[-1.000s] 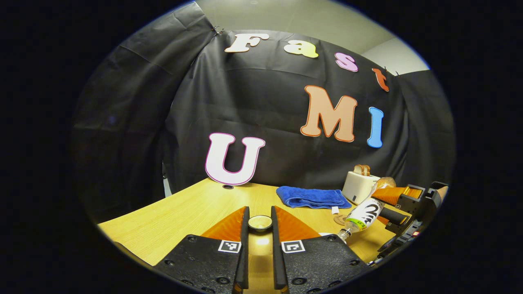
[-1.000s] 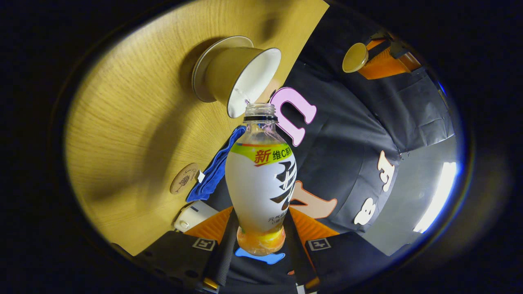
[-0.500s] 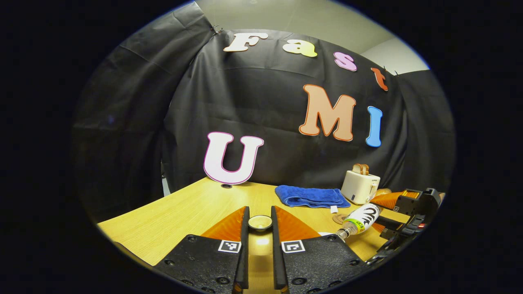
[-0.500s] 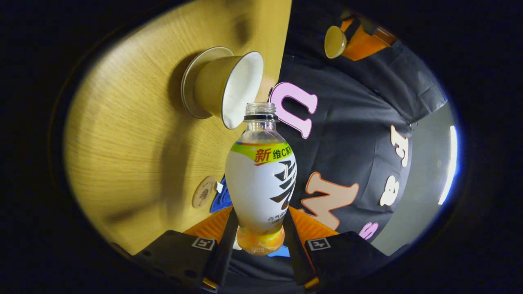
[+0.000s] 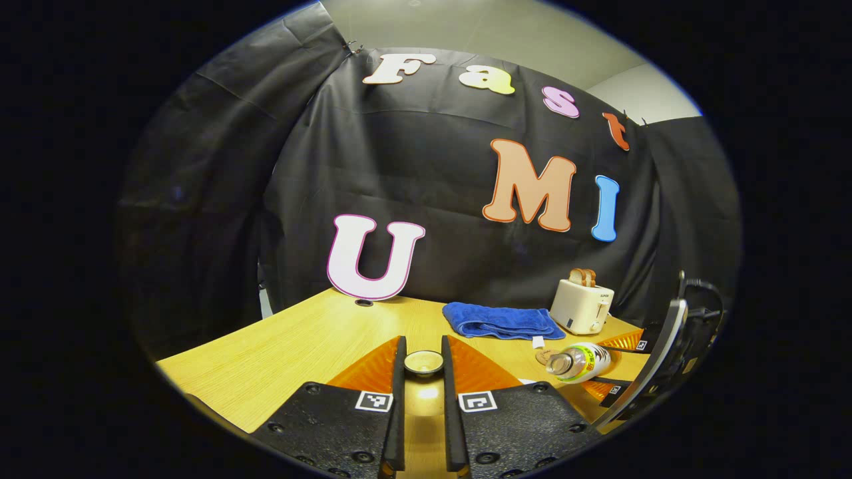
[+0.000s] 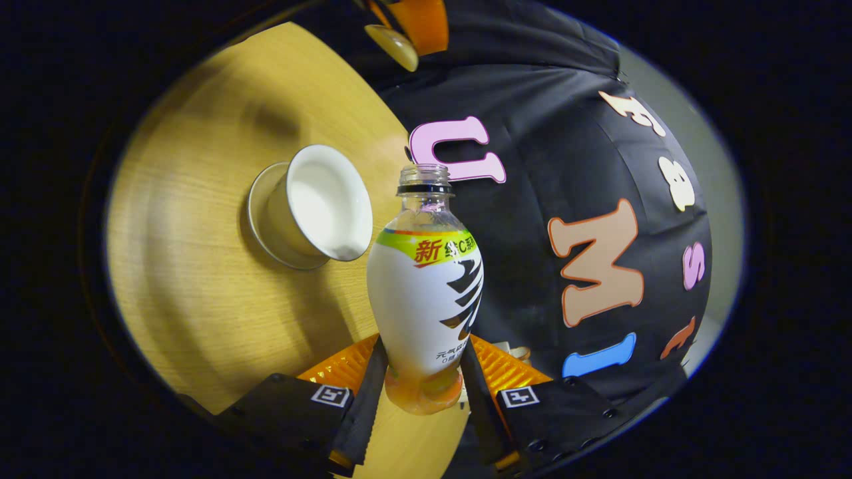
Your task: Open the teacup lid with one hand, grasp the water bottle and pour water into the teacup with the other hand; after pouring, place the water bottle on the coaster and then close the teacup lid.
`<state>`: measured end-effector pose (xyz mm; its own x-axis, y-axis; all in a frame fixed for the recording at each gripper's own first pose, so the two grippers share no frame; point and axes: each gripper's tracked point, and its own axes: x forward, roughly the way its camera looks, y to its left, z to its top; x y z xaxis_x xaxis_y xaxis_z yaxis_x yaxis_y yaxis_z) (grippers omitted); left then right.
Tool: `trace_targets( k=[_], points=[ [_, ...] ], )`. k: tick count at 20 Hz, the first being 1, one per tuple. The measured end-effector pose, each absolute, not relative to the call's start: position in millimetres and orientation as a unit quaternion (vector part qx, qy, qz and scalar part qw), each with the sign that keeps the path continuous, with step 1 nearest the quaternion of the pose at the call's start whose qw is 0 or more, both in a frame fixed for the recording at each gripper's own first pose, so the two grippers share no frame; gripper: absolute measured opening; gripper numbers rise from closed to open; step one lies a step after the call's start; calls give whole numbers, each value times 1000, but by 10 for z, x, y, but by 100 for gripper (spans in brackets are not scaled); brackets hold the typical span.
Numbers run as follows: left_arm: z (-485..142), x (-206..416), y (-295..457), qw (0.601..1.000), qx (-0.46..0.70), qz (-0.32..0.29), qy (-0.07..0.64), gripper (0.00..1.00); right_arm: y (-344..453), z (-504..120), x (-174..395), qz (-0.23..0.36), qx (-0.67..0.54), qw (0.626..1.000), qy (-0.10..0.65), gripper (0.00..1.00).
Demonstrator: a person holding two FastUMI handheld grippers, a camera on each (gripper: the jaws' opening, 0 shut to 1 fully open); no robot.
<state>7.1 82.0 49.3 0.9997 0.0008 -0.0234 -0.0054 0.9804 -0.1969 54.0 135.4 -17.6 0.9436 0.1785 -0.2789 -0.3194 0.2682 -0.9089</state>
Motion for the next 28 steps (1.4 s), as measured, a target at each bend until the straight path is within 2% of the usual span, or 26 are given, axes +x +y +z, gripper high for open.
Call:
trace_targets(
  k=[4,13,14,16,18,21,22,28],
  points=[
    [475,71,793,994,-104,-2,16,21,1263,-252,565,163,-499,845,102,66],
    [475,65,787,995,-101,-1,15,21,1126,-237,710,142,-313,927,149,66],
    [483,65,787,995,-101,-2,14,21,1112,-200,775,136,-300,933,147,65],
    [487,63,777,995,-101,-3,13,21,1052,-143,869,124,-277,943,139,68],
    [487,62,770,995,-100,-4,14,21,1047,-105,937,122,-237,954,137,65],
    [481,66,775,995,-100,-4,14,21,1054,56,1083,112,-182,971,111,65],
    [486,61,774,995,-100,-4,14,21,1038,85,1153,107,-166,975,103,68],
    [498,50,747,995,-101,-9,12,21,944,154,1528,78,-90,989,85,66]
  ],
)
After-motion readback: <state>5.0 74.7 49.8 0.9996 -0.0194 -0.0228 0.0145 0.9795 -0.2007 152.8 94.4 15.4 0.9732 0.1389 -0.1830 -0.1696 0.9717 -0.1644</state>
